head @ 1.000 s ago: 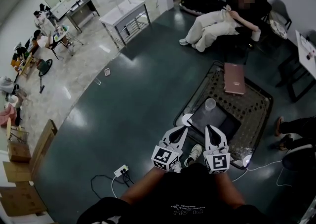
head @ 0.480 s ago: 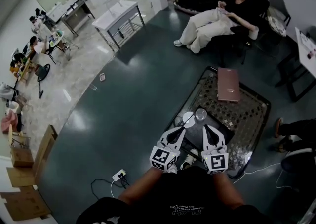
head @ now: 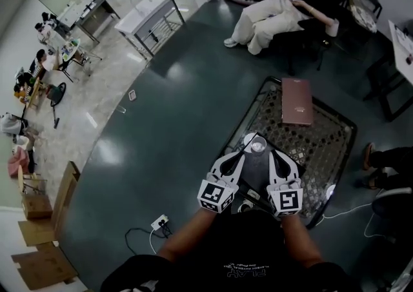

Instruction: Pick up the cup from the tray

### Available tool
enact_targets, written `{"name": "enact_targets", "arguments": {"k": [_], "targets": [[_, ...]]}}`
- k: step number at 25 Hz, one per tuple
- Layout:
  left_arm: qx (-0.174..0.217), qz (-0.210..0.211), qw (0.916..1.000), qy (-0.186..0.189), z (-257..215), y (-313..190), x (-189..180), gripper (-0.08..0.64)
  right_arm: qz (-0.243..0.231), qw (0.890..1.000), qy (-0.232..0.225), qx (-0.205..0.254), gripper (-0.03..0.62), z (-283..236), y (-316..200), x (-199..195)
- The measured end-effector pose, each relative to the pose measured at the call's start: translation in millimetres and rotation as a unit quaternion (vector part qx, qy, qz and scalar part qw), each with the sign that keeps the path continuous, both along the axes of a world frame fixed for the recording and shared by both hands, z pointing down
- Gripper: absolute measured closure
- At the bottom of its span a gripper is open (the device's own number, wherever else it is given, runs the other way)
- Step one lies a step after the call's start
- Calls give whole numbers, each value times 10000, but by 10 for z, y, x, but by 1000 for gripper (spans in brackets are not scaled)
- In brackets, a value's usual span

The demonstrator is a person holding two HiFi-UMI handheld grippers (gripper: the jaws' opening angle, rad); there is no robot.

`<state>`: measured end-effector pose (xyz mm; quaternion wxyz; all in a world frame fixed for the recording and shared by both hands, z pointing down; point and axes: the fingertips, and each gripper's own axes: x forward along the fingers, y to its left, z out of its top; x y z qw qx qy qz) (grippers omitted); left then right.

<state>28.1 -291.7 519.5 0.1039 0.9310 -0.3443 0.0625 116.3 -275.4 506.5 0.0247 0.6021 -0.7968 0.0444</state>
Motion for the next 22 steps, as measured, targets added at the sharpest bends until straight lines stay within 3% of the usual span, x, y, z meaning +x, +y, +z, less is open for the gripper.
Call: {"name": "enact_targets", "arguments": {"k": [6,11,14,16,22], "targets": [[41,137,9995,-285,272,-110,59,549,156,9997,-3,-196,595,222,-73,129],[-148,271,9994,-170,518,-123,75,548,161,9995,53,-272,595,346,-85,103],[-148,444,9980,-435,752,-102,142,545,211,9990,80,-377,595,448,-123,105],[-148,611,9959,-655,923,-75,215,471,261,9985,113,-458,595,520,-156,120],[-270,797,9917,-976,1294,-43,298,357,288,9979,69,-568,595,660,-174,87]]}}
